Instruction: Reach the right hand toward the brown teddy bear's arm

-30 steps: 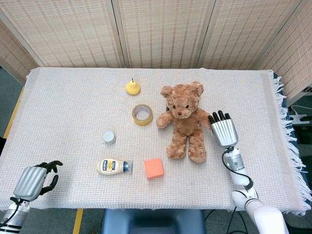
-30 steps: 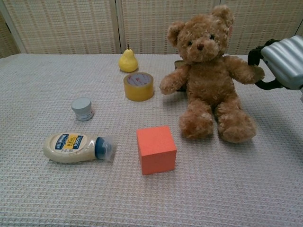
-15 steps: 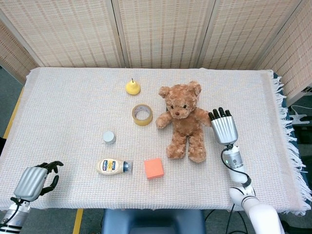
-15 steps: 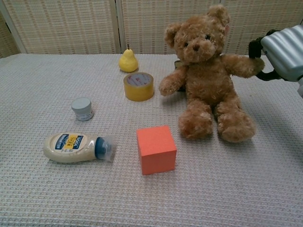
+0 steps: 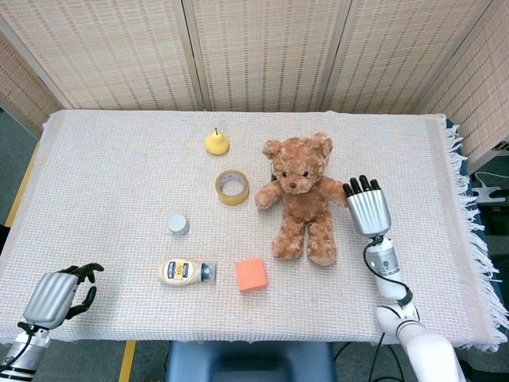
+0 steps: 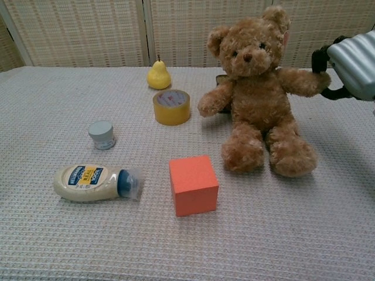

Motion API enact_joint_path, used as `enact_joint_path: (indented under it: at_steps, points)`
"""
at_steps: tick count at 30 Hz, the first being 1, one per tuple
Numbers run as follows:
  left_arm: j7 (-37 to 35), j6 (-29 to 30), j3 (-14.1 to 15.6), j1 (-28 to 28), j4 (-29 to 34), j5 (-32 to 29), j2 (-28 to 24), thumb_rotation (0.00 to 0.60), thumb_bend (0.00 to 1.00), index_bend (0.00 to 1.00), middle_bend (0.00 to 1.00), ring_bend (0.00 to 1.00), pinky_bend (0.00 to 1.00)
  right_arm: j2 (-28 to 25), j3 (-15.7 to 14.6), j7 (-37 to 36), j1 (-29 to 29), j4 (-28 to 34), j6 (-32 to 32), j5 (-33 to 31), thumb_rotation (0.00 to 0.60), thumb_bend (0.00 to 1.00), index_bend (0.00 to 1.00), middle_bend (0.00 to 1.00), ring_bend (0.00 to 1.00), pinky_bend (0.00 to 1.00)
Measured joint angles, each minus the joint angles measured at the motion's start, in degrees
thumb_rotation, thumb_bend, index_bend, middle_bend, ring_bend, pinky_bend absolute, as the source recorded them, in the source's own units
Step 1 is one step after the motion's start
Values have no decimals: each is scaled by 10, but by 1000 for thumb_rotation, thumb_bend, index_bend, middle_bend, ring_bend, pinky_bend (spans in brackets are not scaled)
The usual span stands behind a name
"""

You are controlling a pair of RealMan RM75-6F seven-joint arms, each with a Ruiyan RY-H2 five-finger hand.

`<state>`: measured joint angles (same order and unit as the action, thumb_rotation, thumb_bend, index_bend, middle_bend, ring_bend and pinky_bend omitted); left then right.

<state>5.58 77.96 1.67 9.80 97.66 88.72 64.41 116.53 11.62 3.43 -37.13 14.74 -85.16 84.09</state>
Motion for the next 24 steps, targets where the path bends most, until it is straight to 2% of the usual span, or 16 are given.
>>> enact_joint_path:
  at_steps: [4, 13, 24]
  points:
    - [0, -2, 0, 1, 0, 0, 0, 600, 484, 337, 475, 451, 610, -4, 5, -3, -3, 12, 1, -9, 600, 186, 594, 499, 388, 596]
    - [0, -4, 0, 2, -1, -4, 0, 600, 483, 338, 475, 459, 609, 2, -14, -1, 11, -6, 40, -6, 600, 186, 594, 499, 388, 596]
    - [1, -5, 0, 2, 0, -2, 0, 600, 484, 338, 475, 460, 610, -2, -3, -5, -1, 4, 4, -14, 600, 186, 594, 499, 387, 596]
